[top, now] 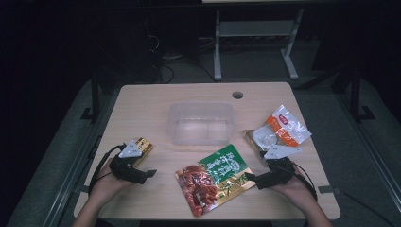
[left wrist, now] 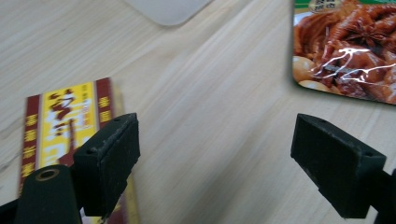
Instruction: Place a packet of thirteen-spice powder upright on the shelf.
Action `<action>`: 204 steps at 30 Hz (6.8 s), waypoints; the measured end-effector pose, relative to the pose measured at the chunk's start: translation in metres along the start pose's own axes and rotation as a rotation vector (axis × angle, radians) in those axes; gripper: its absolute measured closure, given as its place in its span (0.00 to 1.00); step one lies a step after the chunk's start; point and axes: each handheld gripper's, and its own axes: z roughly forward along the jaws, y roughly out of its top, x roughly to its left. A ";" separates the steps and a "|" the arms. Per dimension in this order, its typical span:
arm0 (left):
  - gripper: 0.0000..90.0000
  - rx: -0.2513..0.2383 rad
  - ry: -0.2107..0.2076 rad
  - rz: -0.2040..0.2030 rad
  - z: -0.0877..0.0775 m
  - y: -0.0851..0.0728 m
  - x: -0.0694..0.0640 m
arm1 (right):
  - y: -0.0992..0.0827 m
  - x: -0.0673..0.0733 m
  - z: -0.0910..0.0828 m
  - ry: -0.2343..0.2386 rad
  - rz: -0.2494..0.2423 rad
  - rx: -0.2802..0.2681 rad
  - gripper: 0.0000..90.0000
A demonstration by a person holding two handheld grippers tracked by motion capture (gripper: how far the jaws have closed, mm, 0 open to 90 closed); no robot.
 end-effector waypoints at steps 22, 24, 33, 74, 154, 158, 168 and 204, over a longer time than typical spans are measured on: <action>0.17 -0.038 0.075 -0.078 -0.018 -0.006 0.039 | 0.001 0.001 0.000 -0.004 0.004 -0.007 0.03; 0.17 -0.029 0.083 -0.086 -0.016 -0.008 0.042 | 0.001 0.001 0.000 -0.005 0.003 -0.010 0.03; 0.17 -0.011 0.108 -0.166 -0.003 -0.021 0.055 | 0.001 0.002 0.000 -0.003 0.002 -0.006 0.03; 0.35 0.074 0.088 -0.189 0.010 -0.028 0.057 | 0.000 0.001 0.000 0.008 0.003 -0.006 0.05; 0.35 -0.211 -0.542 0.326 0.033 0.076 -0.061 | 0.086 0.037 0.058 0.623 -0.261 -0.081 0.17; 0.35 -0.208 -0.544 0.329 0.034 0.075 -0.062 | 0.086 0.040 0.059 0.621 -0.275 -0.077 0.19; 0.35 -0.220 -0.571 0.311 0.036 0.074 -0.065 | 0.086 0.045 0.058 0.611 -0.299 -0.094 0.29; 0.34 -0.237 -0.616 0.306 0.043 0.071 -0.065 | 0.090 0.046 0.048 0.627 -0.279 -0.122 0.35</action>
